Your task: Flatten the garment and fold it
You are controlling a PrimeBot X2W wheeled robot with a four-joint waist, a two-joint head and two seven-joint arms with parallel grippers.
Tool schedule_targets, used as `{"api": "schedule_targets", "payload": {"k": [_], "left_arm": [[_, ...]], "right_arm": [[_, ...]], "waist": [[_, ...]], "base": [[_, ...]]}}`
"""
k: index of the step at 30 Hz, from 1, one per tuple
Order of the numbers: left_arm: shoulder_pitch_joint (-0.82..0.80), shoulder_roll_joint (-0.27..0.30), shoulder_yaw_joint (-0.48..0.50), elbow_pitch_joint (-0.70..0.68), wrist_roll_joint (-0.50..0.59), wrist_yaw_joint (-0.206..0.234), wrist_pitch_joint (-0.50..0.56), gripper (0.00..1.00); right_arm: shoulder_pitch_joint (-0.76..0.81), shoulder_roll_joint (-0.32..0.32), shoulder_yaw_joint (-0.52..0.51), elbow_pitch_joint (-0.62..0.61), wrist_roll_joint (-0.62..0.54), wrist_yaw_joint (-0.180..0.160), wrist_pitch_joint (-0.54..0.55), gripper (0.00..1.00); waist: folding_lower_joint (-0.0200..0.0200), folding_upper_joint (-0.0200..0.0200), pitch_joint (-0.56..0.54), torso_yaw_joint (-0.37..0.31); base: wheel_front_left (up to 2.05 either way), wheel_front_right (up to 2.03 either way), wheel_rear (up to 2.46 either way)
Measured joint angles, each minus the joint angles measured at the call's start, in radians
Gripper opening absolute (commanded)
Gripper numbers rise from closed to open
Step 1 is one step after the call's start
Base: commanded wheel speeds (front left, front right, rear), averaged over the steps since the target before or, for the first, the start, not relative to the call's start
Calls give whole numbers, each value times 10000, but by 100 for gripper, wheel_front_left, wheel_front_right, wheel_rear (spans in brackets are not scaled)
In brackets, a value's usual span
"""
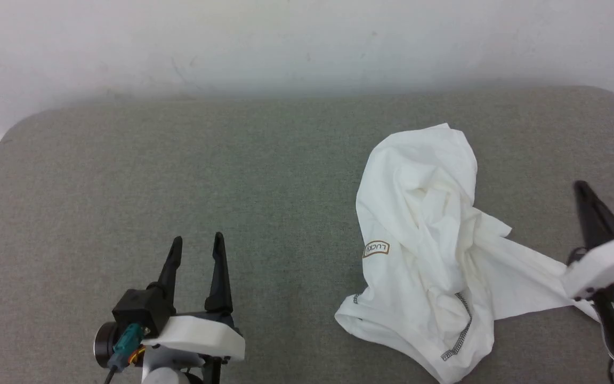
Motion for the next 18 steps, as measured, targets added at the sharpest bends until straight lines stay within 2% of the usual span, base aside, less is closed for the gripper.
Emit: {"api": "schedule_targets", "payload": {"k": [6,7,8,9,14,18], "left_arm": [[17,0,17,-10,0,0,-2,100],[22,0,25,-10,0,0,-2,100],[27,0,35,-10,0,0,-2,100],[27,0,36,-10,0,0,0,100],[27,0,-8,-6,-29,-2,0,100],[26,0,-61,-8,-73,-4,0,100]], "right_arm": [[1095,673,-1198,-1103,-466,0,-173,0],[1255,732,-1271,-1208,-550,0,-130,16],[1386,788,-1306,-1296,-608,0,-92,45],[1507,819,-1300,-1365,-713,0,-56,100],[1752,884,-1160,-1507,-878,0,362,100],[1743,690,-731,-1530,-769,0,782,100]], "waist": [[0,1,-77,16],[-1,0,-83,24],[-1,0,-82,28],[0,1,-81,36],[0,0,-65,126],[0,0,-21,280]], "base": [[0,0,0],[0,0,0],[0,0,0],[0,0,0],[0,0,0],[0,0,0]]}}
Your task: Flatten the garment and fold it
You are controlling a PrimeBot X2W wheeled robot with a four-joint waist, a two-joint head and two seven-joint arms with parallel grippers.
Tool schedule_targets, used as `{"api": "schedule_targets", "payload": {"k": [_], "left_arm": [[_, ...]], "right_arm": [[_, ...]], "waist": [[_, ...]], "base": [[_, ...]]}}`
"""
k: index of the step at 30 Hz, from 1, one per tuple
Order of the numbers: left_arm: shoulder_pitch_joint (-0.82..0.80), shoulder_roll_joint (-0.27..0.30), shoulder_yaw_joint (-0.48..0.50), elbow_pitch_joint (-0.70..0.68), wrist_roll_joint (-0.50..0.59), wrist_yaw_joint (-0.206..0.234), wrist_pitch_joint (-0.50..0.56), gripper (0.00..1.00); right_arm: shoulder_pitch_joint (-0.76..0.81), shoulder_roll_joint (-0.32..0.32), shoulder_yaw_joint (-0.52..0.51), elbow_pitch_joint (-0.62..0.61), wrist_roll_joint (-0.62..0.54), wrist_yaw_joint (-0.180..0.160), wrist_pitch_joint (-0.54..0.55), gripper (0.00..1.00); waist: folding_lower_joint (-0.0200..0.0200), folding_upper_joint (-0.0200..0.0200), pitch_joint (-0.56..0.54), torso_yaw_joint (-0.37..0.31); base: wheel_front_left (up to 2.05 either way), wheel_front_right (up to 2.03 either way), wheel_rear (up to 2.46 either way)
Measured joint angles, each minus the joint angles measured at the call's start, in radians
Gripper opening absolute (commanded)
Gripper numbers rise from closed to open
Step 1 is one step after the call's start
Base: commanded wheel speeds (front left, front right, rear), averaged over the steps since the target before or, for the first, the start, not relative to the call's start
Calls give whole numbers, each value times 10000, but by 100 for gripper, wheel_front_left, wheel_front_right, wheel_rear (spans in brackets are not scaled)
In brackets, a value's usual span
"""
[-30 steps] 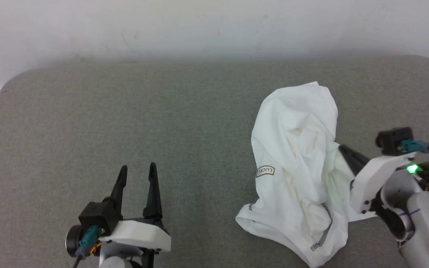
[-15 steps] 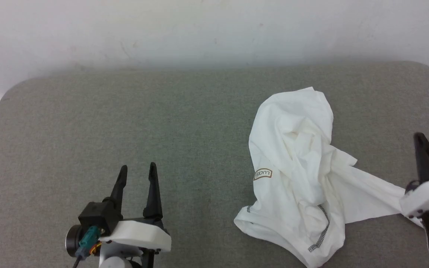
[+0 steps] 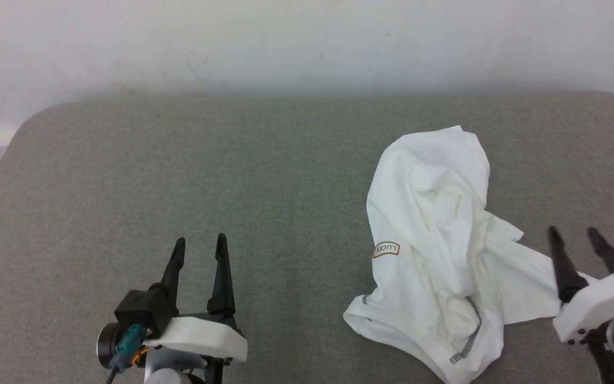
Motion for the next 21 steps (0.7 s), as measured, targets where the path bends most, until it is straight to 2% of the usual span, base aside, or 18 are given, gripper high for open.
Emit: {"api": "schedule_targets", "payload": {"k": [11,18,19,20,21], "left_arm": [[-14,0,-123,-6,-190,61,0,100],[-34,0,-211,-40,-203,90,-2,100],[-34,0,-207,-40,-203,98,-2,100],[-35,0,-205,-42,-205,125,0,100],[-35,0,-207,-42,-207,169,0,100]], "right_arm": [[-909,-1496,3147,242,1386,2,3221,100],[-1712,-1992,4194,1628,1588,-2,3956,100],[-1825,-1996,4314,1833,1603,-2,3962,63],[-1939,-1998,4422,2011,1622,-2,3952,15],[-2053,-1996,4500,2176,1678,-2,3887,0]], "waist": [[1,0,52,516],[0,0,144,842],[0,0,186,870],[0,0,230,893],[1,0,272,912]], "base": [[0,0,0],[0,0,0],[0,0,0],[0,0,0],[0,0,0]]}}
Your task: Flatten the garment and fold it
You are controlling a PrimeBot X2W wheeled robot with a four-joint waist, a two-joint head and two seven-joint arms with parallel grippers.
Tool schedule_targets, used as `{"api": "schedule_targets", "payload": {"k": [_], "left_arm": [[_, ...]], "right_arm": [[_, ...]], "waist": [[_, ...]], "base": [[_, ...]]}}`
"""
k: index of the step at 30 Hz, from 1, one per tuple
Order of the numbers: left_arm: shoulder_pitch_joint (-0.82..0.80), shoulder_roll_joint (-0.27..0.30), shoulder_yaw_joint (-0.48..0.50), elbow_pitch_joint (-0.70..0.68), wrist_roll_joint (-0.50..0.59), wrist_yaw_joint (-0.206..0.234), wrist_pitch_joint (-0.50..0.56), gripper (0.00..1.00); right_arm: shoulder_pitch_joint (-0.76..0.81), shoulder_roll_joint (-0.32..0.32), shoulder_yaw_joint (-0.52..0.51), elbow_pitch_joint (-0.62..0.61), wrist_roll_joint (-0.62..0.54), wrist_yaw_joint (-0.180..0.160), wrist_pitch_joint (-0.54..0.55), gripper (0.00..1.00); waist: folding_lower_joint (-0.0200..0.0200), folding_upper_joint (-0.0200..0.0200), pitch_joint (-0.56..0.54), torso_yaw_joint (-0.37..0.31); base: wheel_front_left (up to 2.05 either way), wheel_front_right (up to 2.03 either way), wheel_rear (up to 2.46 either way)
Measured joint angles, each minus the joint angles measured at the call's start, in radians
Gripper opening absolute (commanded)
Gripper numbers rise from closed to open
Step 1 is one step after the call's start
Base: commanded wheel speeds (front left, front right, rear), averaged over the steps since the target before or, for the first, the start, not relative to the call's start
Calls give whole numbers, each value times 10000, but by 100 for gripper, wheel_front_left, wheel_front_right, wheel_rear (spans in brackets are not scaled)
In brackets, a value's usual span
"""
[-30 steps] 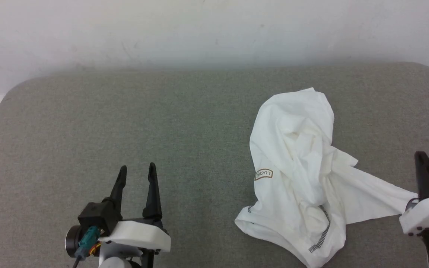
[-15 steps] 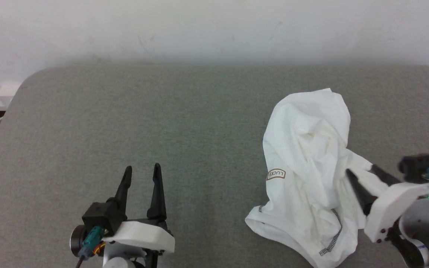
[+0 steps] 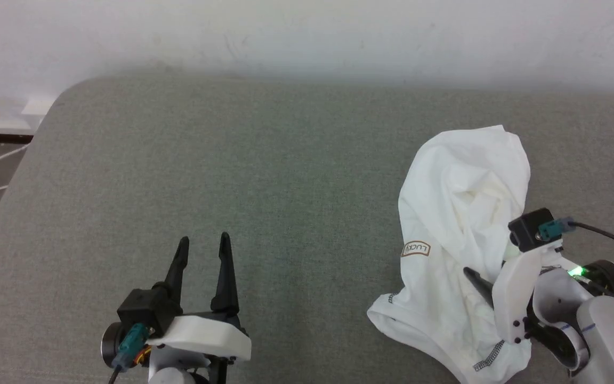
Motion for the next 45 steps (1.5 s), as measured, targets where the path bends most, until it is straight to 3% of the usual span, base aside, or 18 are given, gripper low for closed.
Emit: {"api": "schedule_targets", "payload": {"k": [5,9,15,20,24,27,28,29,33,39,42,45], "left_arm": [[1,0,23,-36,-54,98,-2,100],[0,0,31,-56,-52,105,0,100],[-94,0,-10,-84,-46,102,0,100],[-260,0,-61,-123,-17,102,-2,100],[-328,0,-90,-92,58,100,-2,100],[-370,0,-63,-42,138,96,-2,100],[-371,0,-56,-17,150,94,-2,100],[-371,2,-58,19,165,90,0,100],[-373,-2,-59,167,236,6,0,100],[-309,0,13,309,240,-69,0,100],[-85,0,59,360,236,-82,0,100],[150,0,100,401,234,-92,-2,100]], "right_arm": [[-561,-100,-33,203,-44,4,-966,0],[-1200,-318,-917,117,-504,6,-1958,0],[-1643,-788,-3308,378,-1093,6,-2364,0],[-1568,-1104,-5649,1651,-1496,6,-2322,0],[-1123,-934,-7056,2966,-1935,2,-2778,0],[-989,-481,-7402,3655,-2180,2,-3404,0],[-994,-316,-7403,3870,-2259,2,-3630,26],[-995,-153,-7379,4077,-2311,4,-3866,97],[-990,113,-7325,4477,-2426,4,-5129,100],[-692,284,-7687,4090,-2709,4,-7457,100],[-263,556,-7494,3530,-2884,4,-7864,100],[299,848,-6675,2792,-2909,2,-7812,100]], "waist": [[0,0,119,-28],[0,0,132,-243],[0,0,228,-580],[0,0,502,-709],[0,0,750,-764],[0,0,909,-838],[1,0,940,-881],[1,0,957,-931],[1,0,914,-1100],[-1,0,503,-1219],[-1,0,213,-1288],[-2,0,-94,-1367]], "base": [[0,0,0],[0,0,0],[0,0,0],[0,0,0],[0,0,0],[0,0,0],[0,0,0],[0,0,0],[0,0,0],[0,0,0],[0,0,0],[0,0,0]]}}
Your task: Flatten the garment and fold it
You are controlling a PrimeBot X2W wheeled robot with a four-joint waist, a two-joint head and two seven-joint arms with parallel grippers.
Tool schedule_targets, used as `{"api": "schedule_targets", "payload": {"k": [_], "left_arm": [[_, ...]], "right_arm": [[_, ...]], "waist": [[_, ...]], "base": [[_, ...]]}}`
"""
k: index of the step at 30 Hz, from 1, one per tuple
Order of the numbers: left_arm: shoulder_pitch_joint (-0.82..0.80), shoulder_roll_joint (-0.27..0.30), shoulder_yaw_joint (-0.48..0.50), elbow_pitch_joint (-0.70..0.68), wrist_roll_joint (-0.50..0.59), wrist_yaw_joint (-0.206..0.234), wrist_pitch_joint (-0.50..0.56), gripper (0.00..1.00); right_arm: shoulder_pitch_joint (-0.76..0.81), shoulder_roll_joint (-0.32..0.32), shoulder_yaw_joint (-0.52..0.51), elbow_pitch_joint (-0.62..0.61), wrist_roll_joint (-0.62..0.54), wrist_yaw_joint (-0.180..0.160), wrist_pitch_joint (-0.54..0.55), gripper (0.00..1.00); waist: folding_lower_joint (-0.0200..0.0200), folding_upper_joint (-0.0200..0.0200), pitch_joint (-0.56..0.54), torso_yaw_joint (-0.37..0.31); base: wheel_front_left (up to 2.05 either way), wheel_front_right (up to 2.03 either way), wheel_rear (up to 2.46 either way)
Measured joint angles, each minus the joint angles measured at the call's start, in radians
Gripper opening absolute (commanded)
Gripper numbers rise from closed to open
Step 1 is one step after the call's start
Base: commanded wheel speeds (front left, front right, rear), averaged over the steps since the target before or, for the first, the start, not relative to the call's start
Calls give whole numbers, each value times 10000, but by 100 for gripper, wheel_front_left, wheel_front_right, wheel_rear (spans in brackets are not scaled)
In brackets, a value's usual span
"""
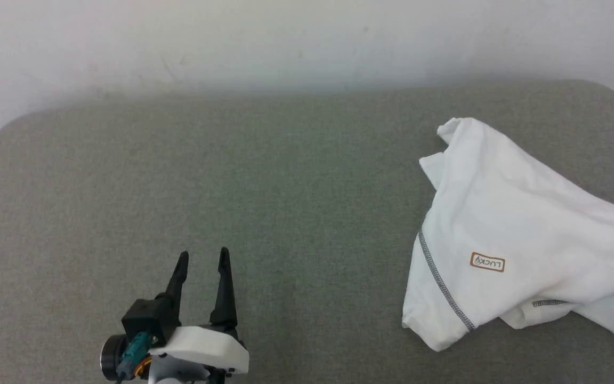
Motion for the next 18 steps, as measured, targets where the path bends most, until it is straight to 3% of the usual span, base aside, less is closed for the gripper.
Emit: {"api": "schedule_targets", "payload": {"k": [6,11,18], "left_arm": [[79,0,-21,29,-12,-81,0,100],[81,0,-19,17,-15,-94,2,100],[44,0,-25,12,-10,-167,0,100]], "right_arm": [[1387,525,2543,-1649,974,2,2255,100],[1839,412,4309,-3051,1883,2,4454,100],[1118,-58,5906,-2750,2817,2,6334,100]], "waist": [[0,0,-510,-80],[0,0,-609,69],[2,0,-330,288]], "base": [[0,0,0],[0,0,0],[0,0,0]]}}
